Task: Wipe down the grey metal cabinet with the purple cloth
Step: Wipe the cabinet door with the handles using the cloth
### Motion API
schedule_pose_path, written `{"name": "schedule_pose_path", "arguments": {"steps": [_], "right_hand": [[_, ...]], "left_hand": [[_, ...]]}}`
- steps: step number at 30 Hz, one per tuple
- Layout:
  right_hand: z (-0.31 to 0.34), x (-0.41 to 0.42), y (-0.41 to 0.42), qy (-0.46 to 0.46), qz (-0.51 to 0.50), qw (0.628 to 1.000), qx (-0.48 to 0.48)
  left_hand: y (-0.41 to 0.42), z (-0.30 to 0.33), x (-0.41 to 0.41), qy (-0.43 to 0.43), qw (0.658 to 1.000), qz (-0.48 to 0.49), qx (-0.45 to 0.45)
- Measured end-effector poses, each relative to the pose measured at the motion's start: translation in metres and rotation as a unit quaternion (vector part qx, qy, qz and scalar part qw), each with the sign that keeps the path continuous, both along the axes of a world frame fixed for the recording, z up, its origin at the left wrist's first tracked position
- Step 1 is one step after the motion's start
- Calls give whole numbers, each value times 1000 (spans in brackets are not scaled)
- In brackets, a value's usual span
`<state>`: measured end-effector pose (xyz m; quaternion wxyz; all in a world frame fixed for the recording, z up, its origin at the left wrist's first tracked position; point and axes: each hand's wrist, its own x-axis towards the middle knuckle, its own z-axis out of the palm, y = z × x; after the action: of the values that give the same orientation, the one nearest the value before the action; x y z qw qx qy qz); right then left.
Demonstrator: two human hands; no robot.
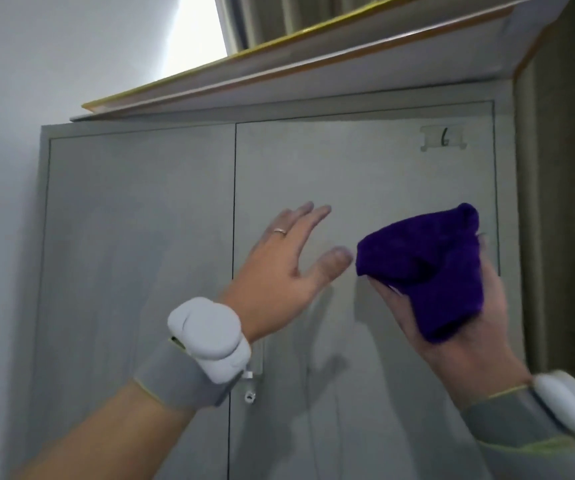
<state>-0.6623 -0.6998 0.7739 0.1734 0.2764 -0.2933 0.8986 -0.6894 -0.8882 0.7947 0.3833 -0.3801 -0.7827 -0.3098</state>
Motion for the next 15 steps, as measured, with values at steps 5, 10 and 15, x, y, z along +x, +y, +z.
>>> {"name": "schedule_pose_path", "arguments": {"steps": [5,10,15], "right_hand": [[39,-13,-9,90,-228,969,22],[63,-61,-36,35,-573,804,159],[51,-140,-74,-92,-768,462,435]], "left_hand": [[-62,11,-91,84,945,291,-125],[-84,14,-152,151,928,314,-131],[-84,9,-186,189,927,295,-134]]}}
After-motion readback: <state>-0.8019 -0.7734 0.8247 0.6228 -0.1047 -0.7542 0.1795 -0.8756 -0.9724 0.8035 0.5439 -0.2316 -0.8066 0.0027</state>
